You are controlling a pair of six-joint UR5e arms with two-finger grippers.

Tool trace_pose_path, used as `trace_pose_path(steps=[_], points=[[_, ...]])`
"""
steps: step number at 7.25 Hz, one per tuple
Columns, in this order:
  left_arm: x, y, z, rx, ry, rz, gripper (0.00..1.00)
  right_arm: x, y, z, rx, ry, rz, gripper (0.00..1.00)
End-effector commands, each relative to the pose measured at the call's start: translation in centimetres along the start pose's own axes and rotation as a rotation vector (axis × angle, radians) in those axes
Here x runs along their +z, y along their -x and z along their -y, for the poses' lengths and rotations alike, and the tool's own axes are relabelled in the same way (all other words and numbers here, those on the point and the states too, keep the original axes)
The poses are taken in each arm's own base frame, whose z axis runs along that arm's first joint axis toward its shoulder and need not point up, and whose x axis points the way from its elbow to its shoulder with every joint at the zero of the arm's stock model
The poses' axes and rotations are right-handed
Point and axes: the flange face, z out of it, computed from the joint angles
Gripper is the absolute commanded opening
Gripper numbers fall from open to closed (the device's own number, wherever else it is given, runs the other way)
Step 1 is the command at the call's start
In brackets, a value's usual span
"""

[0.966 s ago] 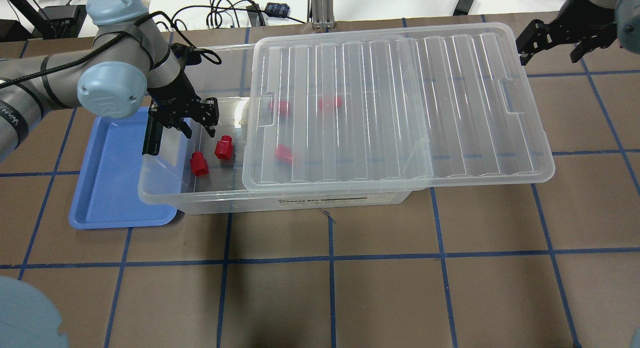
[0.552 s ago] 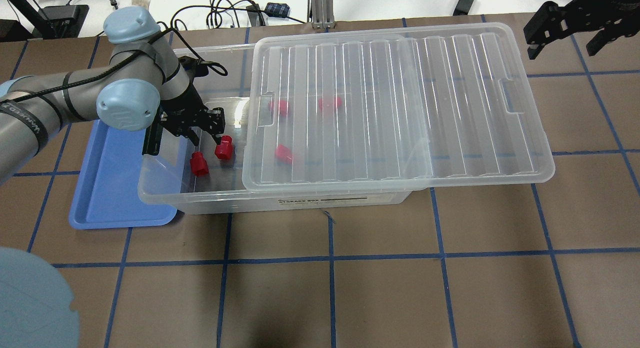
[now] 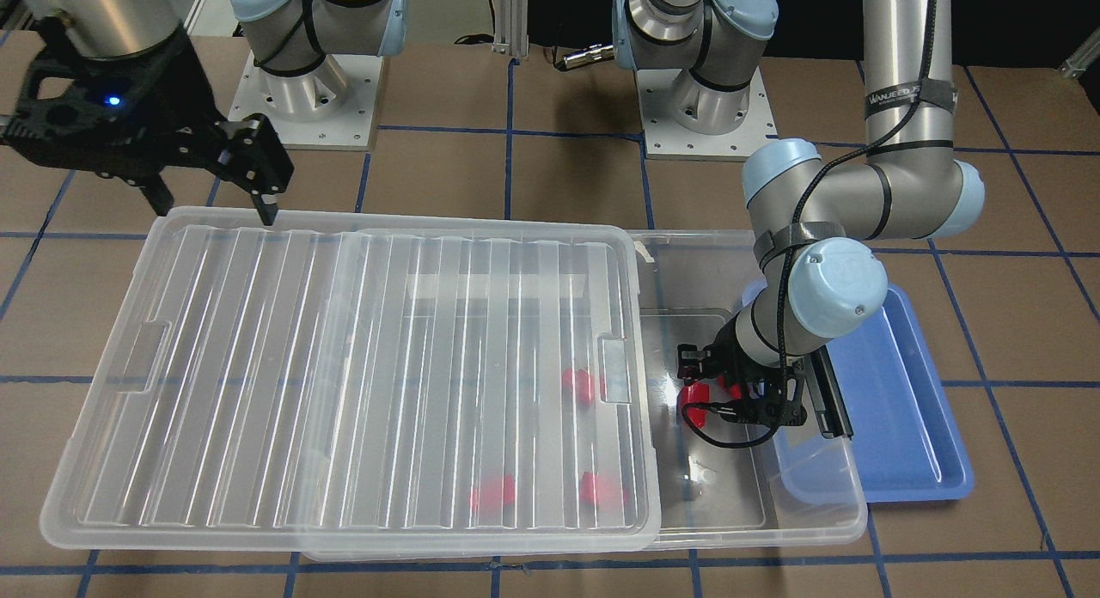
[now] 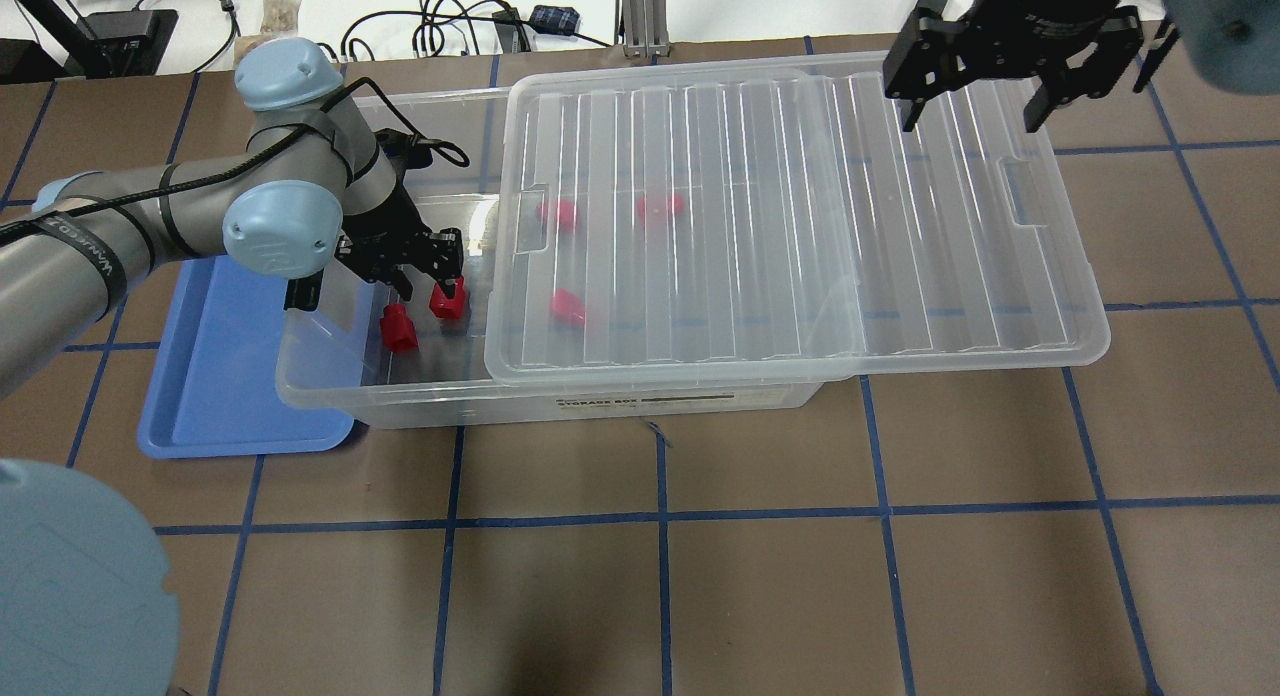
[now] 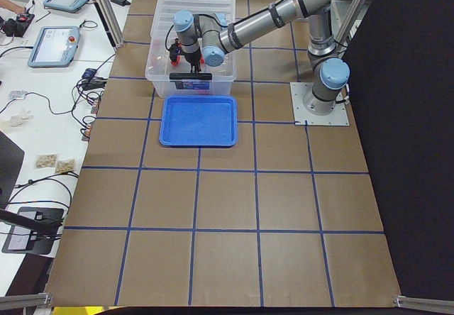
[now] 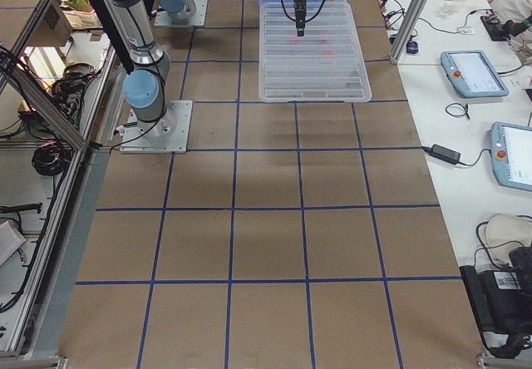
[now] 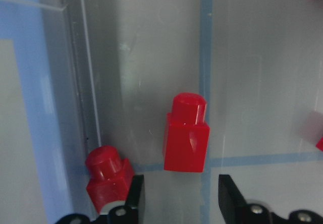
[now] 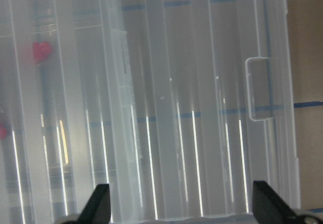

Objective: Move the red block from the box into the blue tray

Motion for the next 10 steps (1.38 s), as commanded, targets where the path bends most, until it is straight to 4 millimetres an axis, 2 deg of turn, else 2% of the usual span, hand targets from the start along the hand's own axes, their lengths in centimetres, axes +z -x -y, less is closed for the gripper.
trace_pose_path(steps=[1,8,9,10], points=[[1.7,-0.5,0.7,0.012,-0.008,0.001,0.55,0.6,3.0,-0.8,0.009,0.008,0.006,1.00],[3.0,-0.4,0.7,0.021,0.017,0.002,0.55,0.6,2.9,-0.6,-0.005,0.010,-0.006,1.00],[3.0,-0.4,0.7,0.020,0.017,0.002,0.50,0.5,2.9,-0.7,-0.005,0.009,-0.008,1.00],[3.1,-0.4,0.7,0.019,0.020,0.003,0.32,0.6,2.9,-0.7,-0.005,0.011,-0.008,1.00]])
